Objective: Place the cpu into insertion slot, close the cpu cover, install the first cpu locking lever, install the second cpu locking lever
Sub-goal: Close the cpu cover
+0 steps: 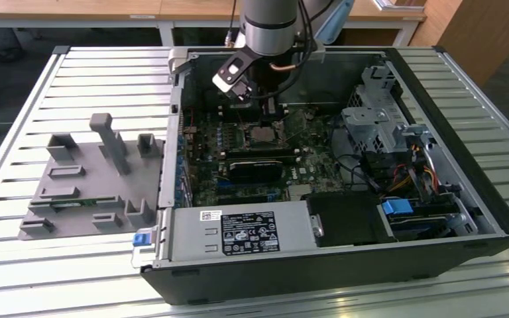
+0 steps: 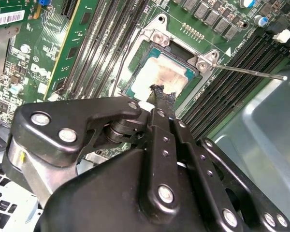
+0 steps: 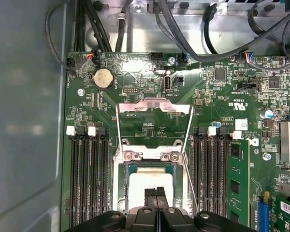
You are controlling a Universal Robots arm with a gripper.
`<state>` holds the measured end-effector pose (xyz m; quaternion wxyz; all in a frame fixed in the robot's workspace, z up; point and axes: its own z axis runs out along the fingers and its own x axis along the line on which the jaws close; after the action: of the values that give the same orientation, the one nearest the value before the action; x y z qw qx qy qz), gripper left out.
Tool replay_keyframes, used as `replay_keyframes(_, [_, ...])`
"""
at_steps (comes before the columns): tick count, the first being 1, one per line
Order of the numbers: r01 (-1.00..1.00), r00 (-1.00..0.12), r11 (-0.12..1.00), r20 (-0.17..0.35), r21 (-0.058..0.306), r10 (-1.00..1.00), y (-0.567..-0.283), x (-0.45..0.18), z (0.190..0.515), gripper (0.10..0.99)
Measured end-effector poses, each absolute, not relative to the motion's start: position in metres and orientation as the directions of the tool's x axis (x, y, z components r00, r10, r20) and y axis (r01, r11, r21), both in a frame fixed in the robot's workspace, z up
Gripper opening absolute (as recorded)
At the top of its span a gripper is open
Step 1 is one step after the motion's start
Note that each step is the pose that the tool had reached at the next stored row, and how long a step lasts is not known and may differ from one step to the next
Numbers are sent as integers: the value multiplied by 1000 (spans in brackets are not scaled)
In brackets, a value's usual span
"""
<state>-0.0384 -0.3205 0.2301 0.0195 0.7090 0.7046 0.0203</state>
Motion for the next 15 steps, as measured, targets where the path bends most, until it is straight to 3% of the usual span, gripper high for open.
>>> replay_keyframes(15, [998, 6, -6, 4, 56, 1000, -324, -38, 237, 106])
